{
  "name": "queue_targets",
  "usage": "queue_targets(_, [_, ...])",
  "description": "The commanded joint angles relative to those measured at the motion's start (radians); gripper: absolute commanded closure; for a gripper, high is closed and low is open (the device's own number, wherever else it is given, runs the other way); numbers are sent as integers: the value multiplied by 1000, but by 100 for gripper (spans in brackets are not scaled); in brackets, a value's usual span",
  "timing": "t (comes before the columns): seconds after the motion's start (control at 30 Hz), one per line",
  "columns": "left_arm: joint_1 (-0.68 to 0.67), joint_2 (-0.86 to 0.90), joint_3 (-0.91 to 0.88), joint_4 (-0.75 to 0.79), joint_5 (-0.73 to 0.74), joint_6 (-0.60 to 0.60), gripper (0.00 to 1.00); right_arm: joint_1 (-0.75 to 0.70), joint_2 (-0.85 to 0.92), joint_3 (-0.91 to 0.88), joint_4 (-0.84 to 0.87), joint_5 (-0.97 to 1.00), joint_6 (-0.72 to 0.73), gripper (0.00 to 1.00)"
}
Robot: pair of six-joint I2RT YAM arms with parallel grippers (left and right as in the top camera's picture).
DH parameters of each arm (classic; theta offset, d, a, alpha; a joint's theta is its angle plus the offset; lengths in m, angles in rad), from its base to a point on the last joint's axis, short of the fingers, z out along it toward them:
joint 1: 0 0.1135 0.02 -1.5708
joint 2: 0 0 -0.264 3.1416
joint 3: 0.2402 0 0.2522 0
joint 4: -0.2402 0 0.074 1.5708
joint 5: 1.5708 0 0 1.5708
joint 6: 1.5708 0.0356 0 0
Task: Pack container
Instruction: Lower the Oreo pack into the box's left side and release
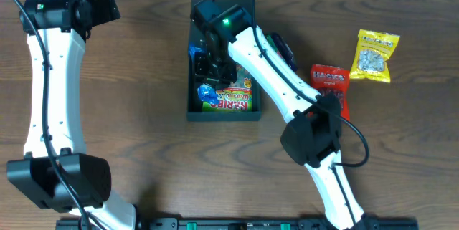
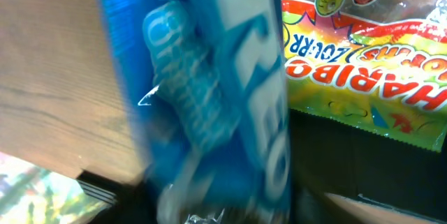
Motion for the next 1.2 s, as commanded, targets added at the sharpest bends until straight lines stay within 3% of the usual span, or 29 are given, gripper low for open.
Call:
queue_targets(0.0, [2, -26, 25, -3, 1, 17, 5, 8, -2, -1, -2, -6, 5, 26])
queue_targets(0.17, [2, -26, 25, -3, 2, 17, 5, -2, -2, -1, -17, -6, 1, 25])
queue_targets(0.27, [2, -26, 25, -5, 1, 17, 5, -11, -2, -1, -11, -4, -7, 30])
queue_targets(0.33, [2, -26, 25, -8, 1, 17, 5, -18, -2, -1, -3, 19, -38, 44])
queue_targets(0.43, [2, -26, 25, -14, 2, 17, 5, -19, 3, -2, -6, 157, -124, 85])
queue_targets(0.5, [2, -26, 25, -18, 1, 17, 5, -11, 6, -33, -2, 222, -182, 97])
queue_targets(0.83, [2, -26, 25, -26, 2, 17, 5, -4, 7, -288, 174, 157, -258, 99])
queue_targets(1.17, [2, -26, 25, -25, 10, 16, 5, 11, 7, -385, 312, -40, -348, 99])
